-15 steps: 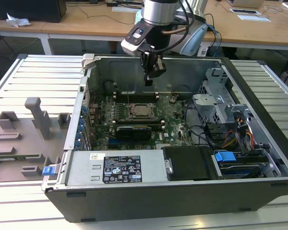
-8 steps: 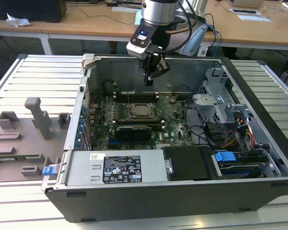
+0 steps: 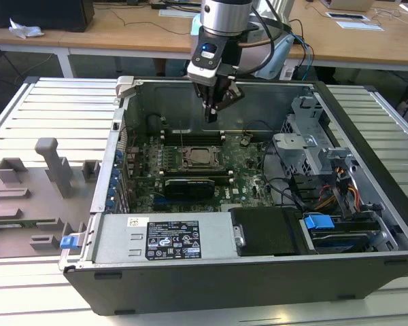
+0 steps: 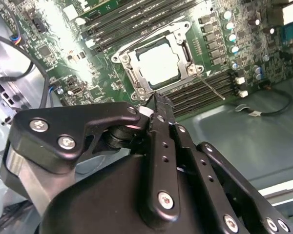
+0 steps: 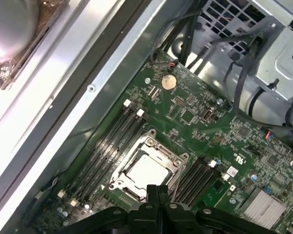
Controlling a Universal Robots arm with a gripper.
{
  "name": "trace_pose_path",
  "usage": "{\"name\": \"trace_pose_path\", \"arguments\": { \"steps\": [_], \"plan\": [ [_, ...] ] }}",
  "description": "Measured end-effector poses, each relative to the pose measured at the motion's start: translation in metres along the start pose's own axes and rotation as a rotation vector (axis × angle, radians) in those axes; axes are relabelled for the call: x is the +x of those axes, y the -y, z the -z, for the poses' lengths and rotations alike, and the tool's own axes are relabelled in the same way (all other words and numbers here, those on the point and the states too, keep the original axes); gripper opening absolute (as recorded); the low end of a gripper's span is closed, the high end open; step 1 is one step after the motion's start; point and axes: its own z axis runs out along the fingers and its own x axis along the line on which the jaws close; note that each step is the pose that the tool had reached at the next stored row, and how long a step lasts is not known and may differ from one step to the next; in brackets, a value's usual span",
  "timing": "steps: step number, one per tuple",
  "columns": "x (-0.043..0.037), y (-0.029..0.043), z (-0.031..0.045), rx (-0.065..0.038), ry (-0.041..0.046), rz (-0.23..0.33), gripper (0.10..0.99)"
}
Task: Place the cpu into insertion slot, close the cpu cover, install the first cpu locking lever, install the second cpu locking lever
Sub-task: 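Install the first cpu locking lever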
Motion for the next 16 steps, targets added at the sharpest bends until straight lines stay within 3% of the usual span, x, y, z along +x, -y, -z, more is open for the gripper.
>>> {"name": "trace_pose_path", "arguments": {
  "steps": [16],
  "plan": [
    [0.0000,0.0000,0.0000,-0.002,0.0078,0.180,0.106]
  ]
}}
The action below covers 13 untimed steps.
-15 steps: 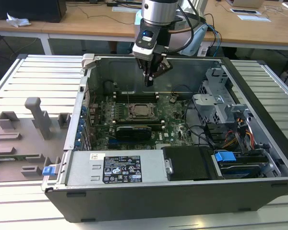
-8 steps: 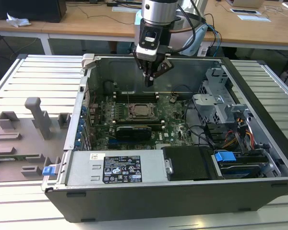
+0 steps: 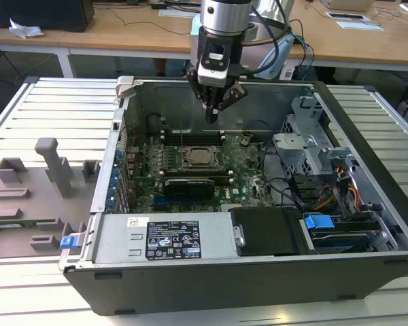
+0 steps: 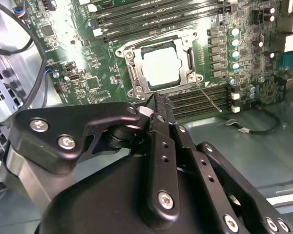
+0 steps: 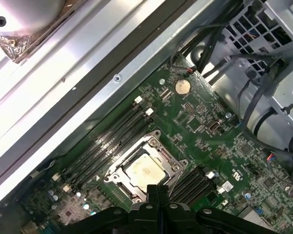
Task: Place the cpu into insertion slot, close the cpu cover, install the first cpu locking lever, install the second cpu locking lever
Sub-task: 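Install the first cpu locking lever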
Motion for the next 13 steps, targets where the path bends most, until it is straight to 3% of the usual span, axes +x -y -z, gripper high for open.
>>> {"name": "trace_pose_path", "arguments": {
  "steps": [13],
  "plan": [
    [0.0000,0.0000,0.0000,-0.002,0.0080,0.185,0.106]
  ]
}}
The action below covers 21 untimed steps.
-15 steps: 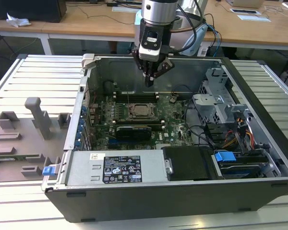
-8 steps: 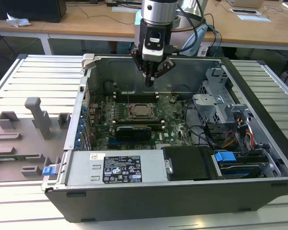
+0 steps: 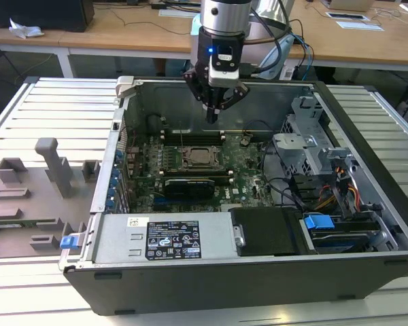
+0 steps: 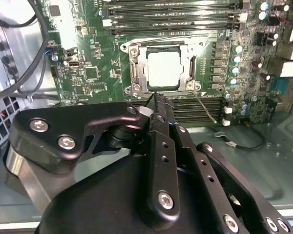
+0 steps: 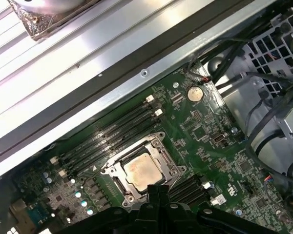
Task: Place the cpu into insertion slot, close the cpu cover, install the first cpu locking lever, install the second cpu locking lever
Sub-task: 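Install the first cpu locking lever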
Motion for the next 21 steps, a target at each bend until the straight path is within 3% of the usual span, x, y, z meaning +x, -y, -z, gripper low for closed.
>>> {"name": "trace_pose_path", "arguments": {
  "steps": [21],
  "plan": [
    [0.0000,0.0000,0.0000,-0.003,0.0108,0.249,0.106]
  ]
}}
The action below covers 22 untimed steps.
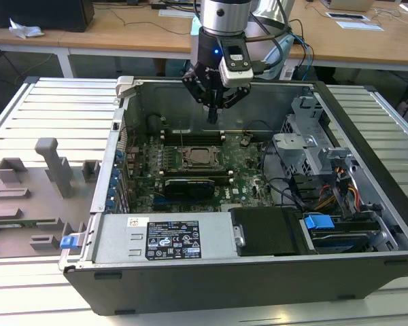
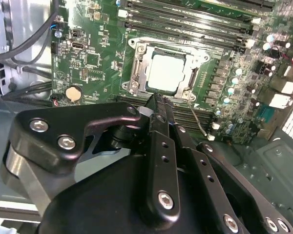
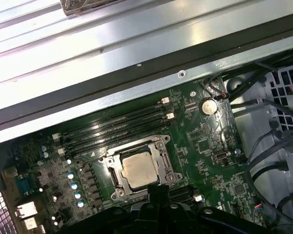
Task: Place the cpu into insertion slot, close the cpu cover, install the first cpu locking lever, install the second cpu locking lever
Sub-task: 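Install the first cpu locking lever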
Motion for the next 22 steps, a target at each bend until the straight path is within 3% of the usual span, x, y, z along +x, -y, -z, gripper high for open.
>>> {"name": "trace_pose_path", "arguments": {
  "steps": [22],
  "plan": [
    [0.0000,0.0000,0.0000,-0.002,0.0096,0.221,0.106]
  ]
}}
